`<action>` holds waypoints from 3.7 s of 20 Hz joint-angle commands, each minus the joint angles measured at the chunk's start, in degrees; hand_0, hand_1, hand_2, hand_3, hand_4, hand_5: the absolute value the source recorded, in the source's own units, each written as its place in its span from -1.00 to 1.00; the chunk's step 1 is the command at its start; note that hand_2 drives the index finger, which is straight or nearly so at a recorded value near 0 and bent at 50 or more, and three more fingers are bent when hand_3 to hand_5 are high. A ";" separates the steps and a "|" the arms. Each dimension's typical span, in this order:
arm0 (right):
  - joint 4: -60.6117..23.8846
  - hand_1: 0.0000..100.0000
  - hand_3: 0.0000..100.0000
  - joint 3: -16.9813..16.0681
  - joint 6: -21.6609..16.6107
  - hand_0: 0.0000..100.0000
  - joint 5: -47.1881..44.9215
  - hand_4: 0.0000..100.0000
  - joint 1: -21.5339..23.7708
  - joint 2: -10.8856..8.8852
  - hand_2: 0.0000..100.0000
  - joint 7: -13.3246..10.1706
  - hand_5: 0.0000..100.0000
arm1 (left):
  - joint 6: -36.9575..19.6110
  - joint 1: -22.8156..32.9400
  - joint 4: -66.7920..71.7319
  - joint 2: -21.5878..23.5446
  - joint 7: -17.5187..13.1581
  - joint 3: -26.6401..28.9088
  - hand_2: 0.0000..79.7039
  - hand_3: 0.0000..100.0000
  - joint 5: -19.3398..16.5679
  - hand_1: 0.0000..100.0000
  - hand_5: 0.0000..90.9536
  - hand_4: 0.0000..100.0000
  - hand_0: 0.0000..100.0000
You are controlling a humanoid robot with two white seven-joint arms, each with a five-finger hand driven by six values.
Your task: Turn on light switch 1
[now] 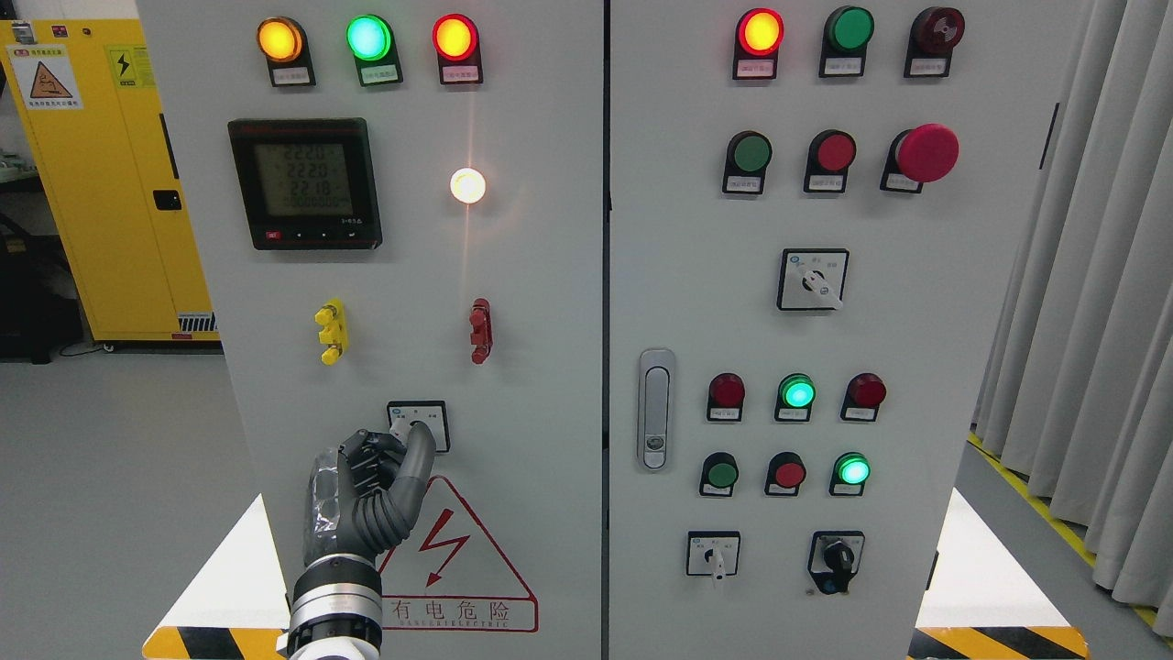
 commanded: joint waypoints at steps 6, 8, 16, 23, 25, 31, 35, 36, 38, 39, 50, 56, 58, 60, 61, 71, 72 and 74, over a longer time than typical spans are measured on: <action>0.00 0.00 -1.00 0.00 0.00 -1.00 0.00 -1.00 0.00 0.00 -0.92 0.02 -1.00 | 0.32 0.12 0.01 -0.04 0.34 -0.05 0.54 0.87 0.12 0.09 0.96 0.91 0.15; 0.00 0.00 -1.00 0.00 0.00 -1.00 0.00 -1.00 0.00 0.00 -0.92 0.02 -1.00 | 0.23 0.12 0.01 -0.04 0.34 -0.05 0.53 0.87 0.12 0.08 0.96 0.91 0.03; 0.00 0.00 -1.00 0.00 0.00 -1.00 0.00 -1.00 0.00 0.00 -0.92 0.02 -1.00 | 0.05 0.20 -0.07 -0.04 0.25 -0.22 0.54 0.87 0.12 0.04 0.96 0.91 -0.40; 0.00 0.00 -1.00 0.00 0.00 -1.00 0.00 -1.00 0.00 0.00 -0.92 0.02 -1.00 | 0.05 0.29 -0.16 -0.04 0.25 -0.31 0.54 0.87 0.30 0.01 0.96 0.91 -0.55; 0.00 0.00 -1.00 0.00 0.00 -1.00 0.00 -1.00 0.00 0.00 -0.92 0.02 -1.00 | 0.05 0.47 -0.25 -0.04 0.25 -0.31 0.55 0.87 0.30 0.01 0.96 0.91 -0.58; 0.00 0.00 -1.00 0.00 0.00 -1.00 0.00 -1.00 0.00 0.00 -0.92 0.02 -1.00 | -0.03 2.48 -2.27 -0.13 0.25 -0.31 0.56 0.88 0.39 0.01 0.96 0.91 -0.61; 0.00 0.00 -1.00 0.00 0.00 -1.00 0.00 -1.00 0.00 0.00 -0.92 0.02 -1.00 | -0.21 4.77 -4.64 -0.22 0.34 -0.31 0.58 0.88 0.48 0.02 0.96 0.91 -0.61; 0.00 0.00 -1.00 0.00 0.00 -1.00 0.00 -1.00 0.00 0.00 -0.92 0.02 -1.00 | -0.30 5.30 -4.99 -0.22 0.34 -0.31 0.58 0.89 0.48 0.02 0.96 0.90 -0.61; 0.00 0.00 -1.00 0.00 0.00 -1.00 0.00 -1.00 0.00 0.00 -0.92 -0.06 -1.00 | -0.73 6.44 -5.69 -0.22 0.42 -0.31 0.59 0.89 0.48 0.03 0.96 0.91 -0.61; 0.00 0.00 -1.00 0.00 0.00 -1.00 0.00 -1.00 0.00 0.00 -0.92 0.02 -1.00 | -1.17 7.40 -6.57 -0.22 0.42 -0.31 0.59 0.89 0.48 0.03 0.96 0.91 -0.61; 0.00 0.00 -1.00 0.00 0.00 -1.00 0.00 -1.00 0.00 0.00 -0.92 0.02 -1.00 | -22.16 27.16 -7.55 -0.13 0.69 2.23 0.61 0.91 0.47 0.02 0.96 0.92 -0.61; 0.00 0.00 -1.00 0.00 0.00 -1.00 0.00 -1.00 0.00 0.00 -0.92 0.02 -1.00 | -35.08 41.76 -1.06 1.36 -7.39 10.84 0.64 0.96 6.43 -0.12 0.91 0.94 -0.53; 0.00 0.00 -1.00 0.00 0.00 -1.00 0.00 -1.00 0.00 0.00 -0.92 0.02 -1.00 | -39.65 45.27 5.60 3.29 -8.97 14.00 0.57 0.96 10.83 -0.18 0.85 0.91 -0.52; 0.00 0.00 -1.00 0.00 0.00 -1.00 0.00 -1.00 0.00 0.00 -0.92 0.02 -1.00 | -46.06 47.39 14.30 4.70 -13.09 16.64 0.50 0.90 13.12 -0.21 0.76 0.87 -0.53; 0.00 0.00 -1.00 0.00 0.00 -1.00 0.00 -1.00 0.00 0.00 -0.92 0.02 -1.00 | -47.92 47.84 18.43 4.97 -14.76 17.61 0.46 0.86 13.83 -0.25 0.63 0.82 -0.53; 0.00 0.00 -1.00 0.00 0.00 -1.00 0.00 -1.00 0.00 0.00 -0.92 -0.06 -1.00 | -59.27 50.13 61.41 6.20 -26.28 17.10 -0.37 0.02 16.03 -0.41 -0.47 0.08 -0.60; 0.00 0.00 -1.00 0.00 0.00 -1.00 0.00 -1.00 0.00 0.00 -0.92 0.02 -1.00 | -59.36 50.13 65.36 6.20 -27.60 16.22 -0.49 -0.08 15.95 -0.43 -0.66 -0.04 -0.61; 0.00 0.00 -1.00 0.00 0.00 -1.00 0.00 -1.00 0.00 0.00 -0.92 -0.07 -1.00 | -59.27 50.13 71.88 6.20 -29.71 15.07 -0.61 -0.19 15.77 -0.45 -0.85 -0.15 -0.63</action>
